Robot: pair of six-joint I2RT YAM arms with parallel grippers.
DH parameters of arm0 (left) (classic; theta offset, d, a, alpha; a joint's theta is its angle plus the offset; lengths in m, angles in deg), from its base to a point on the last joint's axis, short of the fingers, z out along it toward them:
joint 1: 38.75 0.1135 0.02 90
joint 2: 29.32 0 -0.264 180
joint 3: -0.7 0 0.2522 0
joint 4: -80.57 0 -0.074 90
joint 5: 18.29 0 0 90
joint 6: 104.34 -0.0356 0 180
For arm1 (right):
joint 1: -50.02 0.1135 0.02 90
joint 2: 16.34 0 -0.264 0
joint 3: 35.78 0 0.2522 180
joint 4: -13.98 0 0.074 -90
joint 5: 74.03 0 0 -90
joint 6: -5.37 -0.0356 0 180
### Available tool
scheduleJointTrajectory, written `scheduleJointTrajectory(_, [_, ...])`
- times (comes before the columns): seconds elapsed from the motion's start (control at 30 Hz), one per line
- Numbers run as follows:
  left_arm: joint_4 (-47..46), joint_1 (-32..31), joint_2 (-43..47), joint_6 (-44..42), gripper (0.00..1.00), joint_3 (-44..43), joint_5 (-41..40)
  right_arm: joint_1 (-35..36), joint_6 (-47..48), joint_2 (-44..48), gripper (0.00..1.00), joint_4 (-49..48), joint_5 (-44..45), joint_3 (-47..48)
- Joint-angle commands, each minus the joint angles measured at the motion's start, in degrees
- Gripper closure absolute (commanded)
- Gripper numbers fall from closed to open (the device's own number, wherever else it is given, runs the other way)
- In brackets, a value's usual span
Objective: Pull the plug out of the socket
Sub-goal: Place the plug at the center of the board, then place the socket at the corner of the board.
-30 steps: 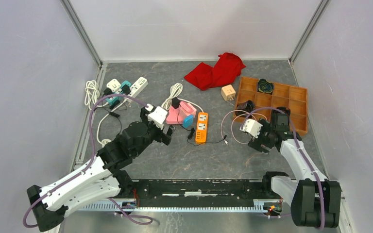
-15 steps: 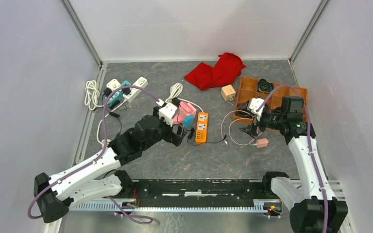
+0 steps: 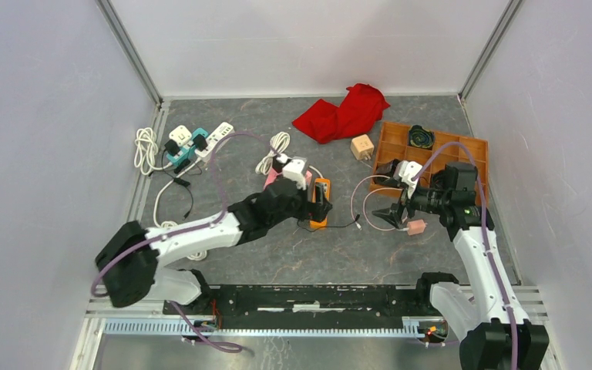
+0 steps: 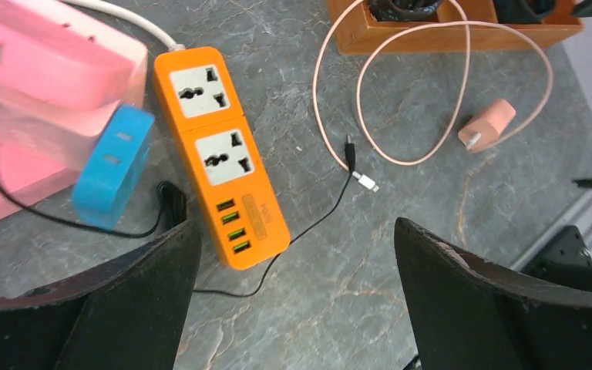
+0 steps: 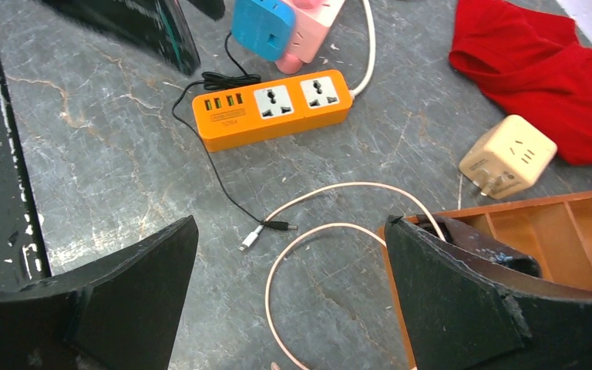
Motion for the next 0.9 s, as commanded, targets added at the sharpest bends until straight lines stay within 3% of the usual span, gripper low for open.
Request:
scheduleJointTrajectory(0.0, [4.62, -4.33, -7.69, 2.27, 0.0, -9.54, -11.59, 0.3, -3.27, 1.79, 0.02, -3.42, 3.34, -0.06])
scheduleJointTrajectory(0.37, [12.36, -8.01, -25.67, 0.93, 0.0, -21.74, -25.51, 0.26, -5.22, 0.58, 0.02, -4.81, 5.25, -0.66])
scheduleJointTrajectory(0.87, [13.08, -8.07, -35.18, 2.01, 0.03, -25.23, -28.1, 0.3, -5.26, 0.47, 0.02, -5.49, 6.5, -1.1])
